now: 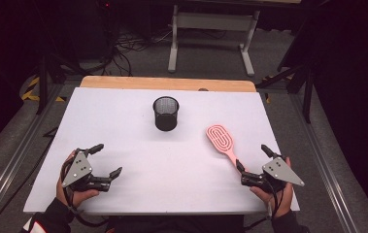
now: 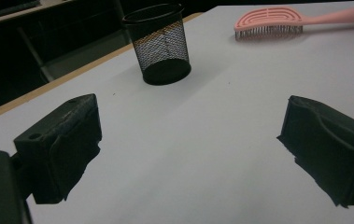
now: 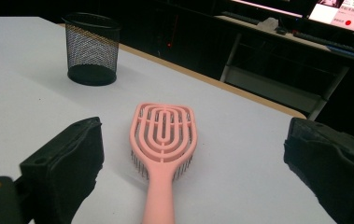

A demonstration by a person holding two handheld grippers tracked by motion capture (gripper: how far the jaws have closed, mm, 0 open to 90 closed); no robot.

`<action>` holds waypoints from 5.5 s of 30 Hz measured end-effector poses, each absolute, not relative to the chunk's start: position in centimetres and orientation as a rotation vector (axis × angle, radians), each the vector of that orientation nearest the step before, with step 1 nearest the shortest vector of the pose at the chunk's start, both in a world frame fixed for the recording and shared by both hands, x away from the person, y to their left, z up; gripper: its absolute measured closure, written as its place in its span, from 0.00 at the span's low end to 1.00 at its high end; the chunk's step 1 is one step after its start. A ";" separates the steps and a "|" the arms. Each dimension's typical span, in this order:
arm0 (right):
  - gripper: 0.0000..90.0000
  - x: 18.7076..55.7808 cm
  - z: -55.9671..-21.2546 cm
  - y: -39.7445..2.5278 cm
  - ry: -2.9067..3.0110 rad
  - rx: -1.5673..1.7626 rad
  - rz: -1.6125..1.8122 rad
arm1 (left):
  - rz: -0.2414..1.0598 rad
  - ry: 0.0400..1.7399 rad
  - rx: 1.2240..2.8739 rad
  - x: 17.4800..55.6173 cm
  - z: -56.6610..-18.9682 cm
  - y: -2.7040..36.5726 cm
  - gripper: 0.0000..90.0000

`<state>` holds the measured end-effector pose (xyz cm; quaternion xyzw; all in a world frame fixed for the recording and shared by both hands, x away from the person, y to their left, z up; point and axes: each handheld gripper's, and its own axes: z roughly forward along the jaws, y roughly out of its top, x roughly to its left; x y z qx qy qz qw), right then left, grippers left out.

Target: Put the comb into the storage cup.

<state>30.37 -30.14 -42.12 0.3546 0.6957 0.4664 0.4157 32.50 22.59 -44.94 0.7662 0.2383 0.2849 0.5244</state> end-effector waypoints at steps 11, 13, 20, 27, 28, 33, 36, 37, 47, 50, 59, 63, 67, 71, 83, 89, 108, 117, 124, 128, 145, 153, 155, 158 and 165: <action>0.06 31.0 -42.3 -30.0 1.776 0.937 1.149 | 0.657 0.572 1.852 32.7 -45.3 22.4 0.07; 0.06 31.1 -42.3 -29.9 1.785 0.950 1.136 | 0.669 0.565 1.862 32.7 -45.3 22.4 0.07; 0.06 32.0 -42.1 -30.0 1.871 1.003 1.101 | 0.659 0.570 1.875 32.8 -45.5 22.5 0.07; 0.08 32.9 -41.2 -30.0 1.944 1.060 1.059 | 0.657 0.579 1.882 32.9 -45.6 22.6 0.07; 0.10 33.0 -41.0 -29.9 1.962 1.069 1.031 | 0.652 0.581 1.879 33.0 -45.6 22.5 0.07; 0.11 33.9 -39.8 -29.8 2.024 1.116 0.991 | 0.649 0.575 1.895 33.1 -45.7 22.3 0.07; 0.11 34.6 -39.3 -29.5 2.065 1.137 0.989 | 0.645 0.574 1.899 33.1 -45.8 22.3 0.07; 0.11 34.9 -39.2 -29.4 2.085 1.144 0.976 | 0.644 0.575 1.898 33.1 -45.8 22.4 0.07; 0.10 37.9 -40.4 -27.6 2.311 1.222 0.800 | 0.634 0.572 1.915 33.2 -45.9 22.2 0.07; 0.23 38.7 -41.0 -27.2 2.353 1.241 0.743 | 0.630 0.574 1.919 33.2 -46.0 22.2 0.07; 0.33 40.6 -42.1 -26.8 2.502 1.251 0.582 | 0.623 0.569 1.939 33.3 -46.1 22.2 0.07; 0.42 41.5 -42.6 -26.6 2.539 1.246 0.506 | 0.618 0.565 1.946 33.3 -46.2 22.1 0.07; 0.53 42.0 -42.9 -26.6 2.554 1.244 0.478 | 0.604 0.566 1.951 33.4 -46.3 22.1 0.07; 0.61 42.1 -42.7 -26.4 2.577 1.230 0.498 | 0.595 0.574 1.941 33.4 -46.3 22.3 0.07; 0.77 42.3 -42.8 -26.5 2.601 1.209 0.540 | 0.578 0.578 1.945 33.4 -46.3 22.3 0.07; 0.77 42.0 -42.9 -26.8 2.574 1.200 0.573 | 0.574 0.575 1.950 33.4 -46.4 22.2 0.08; 0.78 40.9 -42.0 -27.6 2.408 1.163 0.765 | 0.565 0.577 1.956 33.5 -46.4 22.2 0.08; 0.78 40.3 -41.3 -27.9 2.305 1.152 0.850 | 0.569 0.580 1.963 33.5 -46.4 22.1 0.08; 0.78 40.0 -41.0 -27.9 2.257 1.116 0.900 | 0.565 0.580 1.963 33.5 -46.4 22.1 0.08; 0.78 39.8 -40.9 -27.8 2.219 1.095 0.923 | 0.565 0.580 1.962 33.5 -46.4 22.1 0.08; 0.78 38.9 -40.2 -27.8 2.056 1.034 1.026 | 0.569 0.579 1.966 33.5 -46.4 22.1 0.08; 0.78 38.3 -39.8 -27.8 1.957 0.993 1.091 | 0.569 0.574 1.965 33.5 -46.4 22.2 0.08; 0.78 38.2 -39.8 -27.8 1.936 0.983 1.103 | 0.569 0.574 1.966 33.5 -46.4 22.2 0.08; 0.78 38.0 -39.7 -27.9 1.905 0.972 1.141 | 0.567 0.573 1.967 33.5 -46.4 22.2 0.08; 0.78 37.7 -39.5 -27.9 1.859 0.953 1.183 | 0.565 0.578 1.966 33.6 -46.4 22.3 0.08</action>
